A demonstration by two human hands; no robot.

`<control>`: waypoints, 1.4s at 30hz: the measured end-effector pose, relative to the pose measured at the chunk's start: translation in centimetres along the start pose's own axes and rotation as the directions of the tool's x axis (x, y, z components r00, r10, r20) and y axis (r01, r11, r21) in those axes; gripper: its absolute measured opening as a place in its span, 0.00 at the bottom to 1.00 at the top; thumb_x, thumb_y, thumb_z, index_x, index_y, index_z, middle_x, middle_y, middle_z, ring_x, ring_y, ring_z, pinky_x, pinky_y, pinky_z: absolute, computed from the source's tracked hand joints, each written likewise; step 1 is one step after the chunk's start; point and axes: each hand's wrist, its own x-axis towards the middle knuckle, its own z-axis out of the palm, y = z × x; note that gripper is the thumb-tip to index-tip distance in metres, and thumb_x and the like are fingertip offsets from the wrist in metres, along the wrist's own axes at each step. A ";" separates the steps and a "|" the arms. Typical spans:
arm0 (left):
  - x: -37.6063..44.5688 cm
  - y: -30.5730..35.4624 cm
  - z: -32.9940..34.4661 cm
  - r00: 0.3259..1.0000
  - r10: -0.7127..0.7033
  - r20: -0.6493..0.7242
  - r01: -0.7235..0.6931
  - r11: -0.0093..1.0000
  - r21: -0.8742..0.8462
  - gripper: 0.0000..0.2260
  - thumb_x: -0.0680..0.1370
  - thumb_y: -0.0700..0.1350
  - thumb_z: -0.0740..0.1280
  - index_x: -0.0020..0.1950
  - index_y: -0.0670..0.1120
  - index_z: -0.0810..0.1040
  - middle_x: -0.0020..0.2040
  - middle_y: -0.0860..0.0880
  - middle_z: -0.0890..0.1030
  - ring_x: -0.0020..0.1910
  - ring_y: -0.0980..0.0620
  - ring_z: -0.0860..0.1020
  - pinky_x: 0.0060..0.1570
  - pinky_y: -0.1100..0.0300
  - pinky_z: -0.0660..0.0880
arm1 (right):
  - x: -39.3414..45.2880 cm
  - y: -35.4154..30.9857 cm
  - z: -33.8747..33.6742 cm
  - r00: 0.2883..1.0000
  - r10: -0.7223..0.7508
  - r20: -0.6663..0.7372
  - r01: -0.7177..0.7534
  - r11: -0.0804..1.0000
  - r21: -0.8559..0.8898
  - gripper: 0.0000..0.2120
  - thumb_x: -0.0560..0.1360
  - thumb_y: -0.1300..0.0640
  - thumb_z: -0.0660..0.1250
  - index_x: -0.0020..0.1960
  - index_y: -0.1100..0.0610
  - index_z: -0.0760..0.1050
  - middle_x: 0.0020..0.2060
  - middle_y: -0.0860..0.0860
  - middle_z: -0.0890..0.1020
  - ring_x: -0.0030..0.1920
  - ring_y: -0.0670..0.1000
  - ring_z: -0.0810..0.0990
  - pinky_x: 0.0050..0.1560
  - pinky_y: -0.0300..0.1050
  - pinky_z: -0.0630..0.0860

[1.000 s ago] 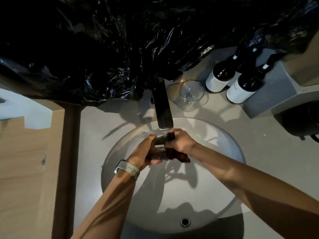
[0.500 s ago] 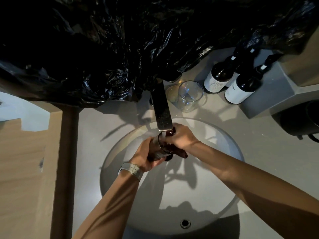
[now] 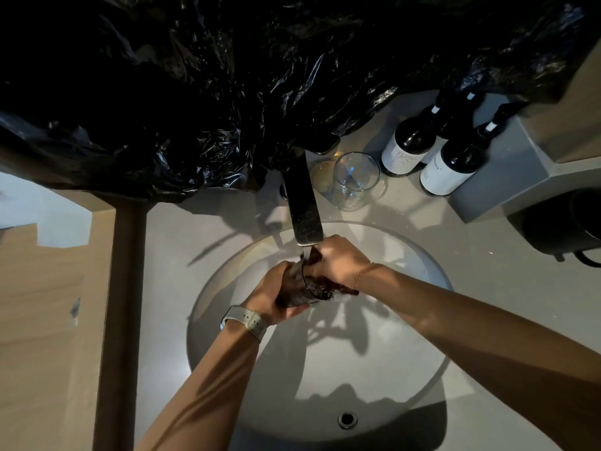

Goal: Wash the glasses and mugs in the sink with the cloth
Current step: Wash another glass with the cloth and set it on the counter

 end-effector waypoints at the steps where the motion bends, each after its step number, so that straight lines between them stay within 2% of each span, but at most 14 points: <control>1: 0.2 -0.1 0.0 0.999 0.038 -0.003 -0.038 0.999 -0.024 0.15 0.82 0.52 0.58 0.56 0.42 0.75 0.35 0.42 0.79 0.22 0.50 0.77 0.21 0.63 0.72 | 0.0 0.1 0.3 0.993 0.114 -0.012 -0.113 0.990 0.084 0.07 0.72 0.56 0.70 0.38 0.50 0.74 0.36 0.46 0.79 0.43 0.52 0.77 0.40 0.29 0.69; 4: 0.6 -0.4 -0.2 0.987 0.147 -0.059 -0.152 0.985 -0.085 0.14 0.82 0.51 0.59 0.56 0.43 0.78 0.39 0.42 0.81 0.28 0.49 0.79 0.23 0.62 0.74 | 0.3 0.5 1.1 0.871 0.436 0.227 -0.469 0.875 0.121 0.11 0.76 0.53 0.65 0.42 0.60 0.79 0.33 0.53 0.82 0.33 0.52 0.80 0.31 0.37 0.72; 6: 0.7 -0.6 -0.2 0.983 0.171 -0.070 -0.177 0.980 -0.094 0.13 0.81 0.51 0.59 0.53 0.43 0.78 0.38 0.43 0.82 0.30 0.49 0.79 0.25 0.61 0.75 | 0.4 0.3 1.2 0.844 0.451 0.288 -0.508 0.845 0.165 0.11 0.76 0.55 0.65 0.37 0.58 0.76 0.29 0.53 0.80 0.25 0.49 0.78 0.26 0.38 0.71; 10: 0.6 -0.5 -0.1 0.999 0.033 0.029 -0.030 0.996 -0.081 0.14 0.81 0.52 0.58 0.48 0.43 0.75 0.32 0.44 0.81 0.25 0.50 0.79 0.24 0.63 0.75 | 0.4 0.3 0.6 0.989 0.149 0.001 -0.149 0.987 -0.054 0.07 0.73 0.53 0.71 0.46 0.57 0.78 0.42 0.51 0.80 0.44 0.52 0.78 0.46 0.40 0.72; 12: 0.6 -0.7 0.1 0.999 -0.037 0.038 0.040 0.997 -0.063 0.13 0.80 0.53 0.60 0.51 0.44 0.77 0.34 0.44 0.84 0.30 0.50 0.82 0.27 0.61 0.78 | 0.2 0.1 -0.8 0.998 -0.053 0.041 0.059 0.983 -0.175 0.07 0.72 0.54 0.71 0.47 0.53 0.76 0.43 0.49 0.76 0.44 0.50 0.74 0.45 0.39 0.67; 14: 0.7 -0.8 0.4 0.996 -0.052 0.069 0.056 0.997 -0.061 0.13 0.80 0.53 0.61 0.53 0.45 0.78 0.38 0.45 0.85 0.34 0.50 0.84 0.29 0.61 0.79 | 0.6 0.5 -1.4 0.996 -0.047 0.070 0.060 0.980 -0.190 0.10 0.71 0.53 0.72 0.50 0.55 0.78 0.44 0.49 0.78 0.45 0.50 0.77 0.46 0.40 0.70; 19: 0.7 -0.1 0.7 0.976 0.197 0.097 -0.195 0.980 -0.028 0.15 0.81 0.51 0.58 0.56 0.42 0.79 0.46 0.43 0.84 0.39 0.48 0.82 0.33 0.58 0.79 | -0.3 1.6 -0.3 0.880 0.419 0.223 -0.440 0.896 0.054 0.09 0.75 0.56 0.65 0.45 0.62 0.79 0.32 0.55 0.81 0.37 0.57 0.83 0.32 0.40 0.73; 21: 0.9 0.1 0.8 0.949 0.306 0.075 -0.308 0.951 0.019 0.18 0.81 0.51 0.59 0.62 0.40 0.78 0.55 0.40 0.84 0.48 0.42 0.82 0.41 0.50 0.82 | -1.6 1.8 -0.8 0.862 0.413 0.296 -0.484 0.843 0.235 0.07 0.77 0.57 0.65 0.43 0.60 0.76 0.29 0.53 0.77 0.29 0.51 0.79 0.27 0.37 0.70; 24: 1.0 0.2 0.9 0.884 0.467 -0.004 -0.466 0.883 0.050 0.13 0.82 0.47 0.61 0.61 0.41 0.77 0.54 0.37 0.84 0.49 0.37 0.83 0.49 0.37 0.81 | -3.2 3.3 -1.6 0.915 0.363 0.177 -0.403 0.789 0.463 0.11 0.73 0.51 0.72 0.44 0.59 0.77 0.32 0.52 0.80 0.27 0.47 0.77 0.27 0.36 0.71; 27: 1.5 0.3 0.6 0.739 0.674 -0.001 -0.653 0.716 0.246 0.09 0.78 0.49 0.67 0.55 0.47 0.76 0.50 0.35 0.82 0.48 0.34 0.82 0.51 0.39 0.79 | -5.6 4.6 -2.4 0.936 0.353 -0.014 -0.288 0.786 0.547 0.15 0.70 0.54 0.76 0.49 0.61 0.75 0.37 0.54 0.84 0.32 0.47 0.82 0.34 0.38 0.76; 32: 1.5 -0.1 0.1 0.352 0.913 0.207 -0.681 0.098 0.726 0.20 0.73 0.60 0.68 0.55 0.46 0.77 0.46 0.47 0.74 0.36 0.53 0.73 0.41 0.72 0.69 | -9.3 3.8 -2.8 0.941 0.271 -0.203 -0.114 0.818 0.563 0.17 0.73 0.65 0.71 0.53 0.55 0.65 0.30 0.52 0.78 0.24 0.49 0.77 0.26 0.41 0.74; 36: 0.7 0.0 -0.3 0.309 0.898 0.314 -0.587 -0.080 0.806 0.22 0.72 0.59 0.69 0.53 0.41 0.78 0.49 0.46 0.74 0.42 0.51 0.73 0.46 0.61 0.74 | -10.4 1.7 -3.5 0.931 0.201 -0.304 -0.001 0.836 0.549 0.20 0.73 0.66 0.71 0.58 0.52 0.65 0.36 0.52 0.75 0.25 0.44 0.75 0.25 0.39 0.75; 39: -0.2 -0.3 -0.4 0.373 0.908 0.191 -0.581 0.068 0.811 0.20 0.73 0.56 0.73 0.57 0.44 0.78 0.52 0.46 0.77 0.45 0.51 0.76 0.48 0.58 0.76 | -10.9 1.1 -3.7 0.932 0.177 -0.316 0.002 0.870 0.493 0.17 0.74 0.66 0.70 0.57 0.52 0.71 0.36 0.49 0.77 0.24 0.43 0.75 0.24 0.36 0.73; 42: -2.2 -0.4 0.4 0.701 0.702 -0.128 -0.602 0.678 0.421 0.14 0.74 0.55 0.73 0.53 0.48 0.76 0.47 0.45 0.84 0.43 0.45 0.84 0.48 0.47 0.82 | -11.7 1.5 -3.6 0.936 0.183 -0.300 -0.051 0.915 0.400 0.09 0.73 0.61 0.71 0.49 0.49 0.77 0.35 0.51 0.81 0.27 0.47 0.78 0.27 0.38 0.76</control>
